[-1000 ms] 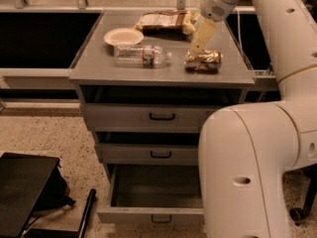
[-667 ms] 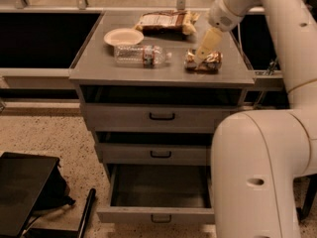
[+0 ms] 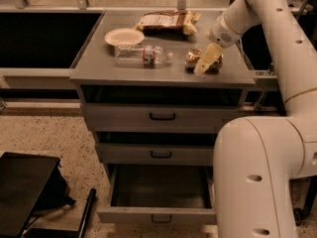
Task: Place orange can into bottom drawer
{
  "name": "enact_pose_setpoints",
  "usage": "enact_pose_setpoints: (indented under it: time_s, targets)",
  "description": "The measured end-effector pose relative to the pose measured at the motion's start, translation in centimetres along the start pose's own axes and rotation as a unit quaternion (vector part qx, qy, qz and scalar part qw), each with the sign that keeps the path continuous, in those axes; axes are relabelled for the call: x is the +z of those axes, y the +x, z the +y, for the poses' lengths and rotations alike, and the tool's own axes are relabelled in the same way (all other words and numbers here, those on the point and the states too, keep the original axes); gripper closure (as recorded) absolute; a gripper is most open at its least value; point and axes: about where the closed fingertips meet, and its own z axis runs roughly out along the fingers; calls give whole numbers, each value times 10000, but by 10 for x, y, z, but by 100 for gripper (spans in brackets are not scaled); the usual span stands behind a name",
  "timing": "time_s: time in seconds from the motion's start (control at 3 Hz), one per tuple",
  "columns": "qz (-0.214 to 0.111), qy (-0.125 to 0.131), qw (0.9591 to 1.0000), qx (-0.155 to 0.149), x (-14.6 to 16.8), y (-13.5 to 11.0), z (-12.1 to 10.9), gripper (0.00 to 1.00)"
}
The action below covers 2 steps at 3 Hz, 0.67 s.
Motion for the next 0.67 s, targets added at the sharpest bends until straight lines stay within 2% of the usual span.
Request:
enact_pose_setpoints:
  time_s: [0.33, 0.67]
  targets:
    - [34, -153, 9999, 55, 14, 8, 4, 0]
    - [36, -165, 9998, 59, 15, 9, 4, 0]
